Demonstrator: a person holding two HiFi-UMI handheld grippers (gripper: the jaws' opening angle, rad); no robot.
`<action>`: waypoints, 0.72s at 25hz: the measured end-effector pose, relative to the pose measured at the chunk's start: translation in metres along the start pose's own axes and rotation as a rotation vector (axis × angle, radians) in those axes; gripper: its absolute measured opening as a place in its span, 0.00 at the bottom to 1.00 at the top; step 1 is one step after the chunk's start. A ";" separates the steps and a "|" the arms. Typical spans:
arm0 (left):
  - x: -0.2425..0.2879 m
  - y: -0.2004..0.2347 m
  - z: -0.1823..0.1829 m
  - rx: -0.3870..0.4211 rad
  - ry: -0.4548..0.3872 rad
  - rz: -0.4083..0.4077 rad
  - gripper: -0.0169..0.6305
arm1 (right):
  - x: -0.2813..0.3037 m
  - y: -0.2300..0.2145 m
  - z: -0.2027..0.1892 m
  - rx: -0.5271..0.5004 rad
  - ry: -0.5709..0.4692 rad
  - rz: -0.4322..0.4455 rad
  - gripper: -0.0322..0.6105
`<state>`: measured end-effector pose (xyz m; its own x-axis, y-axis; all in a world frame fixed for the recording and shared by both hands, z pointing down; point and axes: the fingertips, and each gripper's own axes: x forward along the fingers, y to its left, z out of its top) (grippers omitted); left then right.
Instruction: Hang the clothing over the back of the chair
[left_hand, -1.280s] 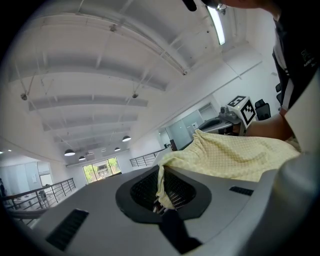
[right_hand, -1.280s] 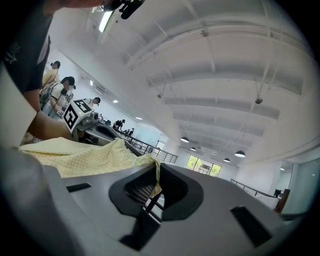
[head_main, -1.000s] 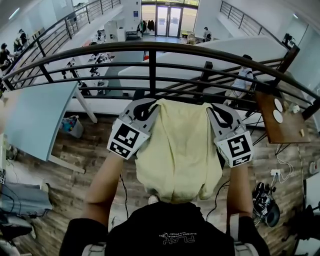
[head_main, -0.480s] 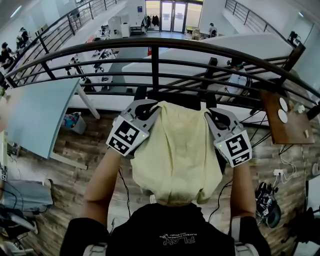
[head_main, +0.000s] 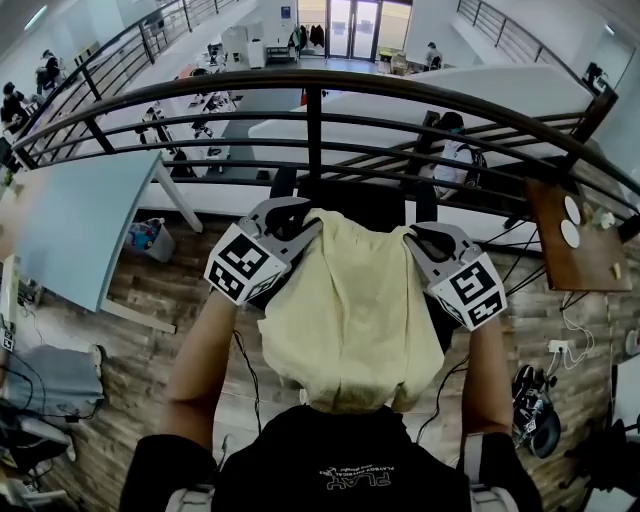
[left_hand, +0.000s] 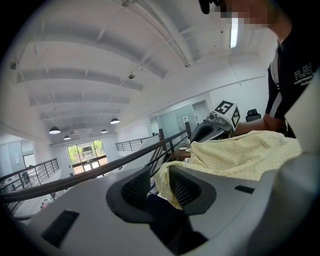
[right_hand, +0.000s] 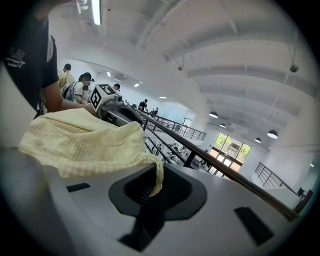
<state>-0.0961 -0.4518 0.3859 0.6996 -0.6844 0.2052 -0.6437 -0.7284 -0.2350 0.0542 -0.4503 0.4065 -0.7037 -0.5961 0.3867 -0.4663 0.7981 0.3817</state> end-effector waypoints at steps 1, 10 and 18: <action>0.000 0.000 -0.002 -0.006 0.008 -0.008 0.22 | 0.000 0.001 -0.003 -0.004 0.012 0.009 0.10; -0.009 0.001 -0.002 0.005 0.016 0.038 0.24 | -0.012 0.006 -0.034 -0.022 0.137 0.073 0.10; -0.017 0.004 0.012 0.008 -0.013 0.099 0.23 | -0.027 -0.010 -0.018 -0.026 0.087 -0.077 0.10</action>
<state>-0.1067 -0.4431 0.3701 0.6371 -0.7523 0.1682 -0.7071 -0.6572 -0.2611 0.0874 -0.4434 0.4072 -0.6164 -0.6618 0.4267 -0.5021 0.7478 0.4345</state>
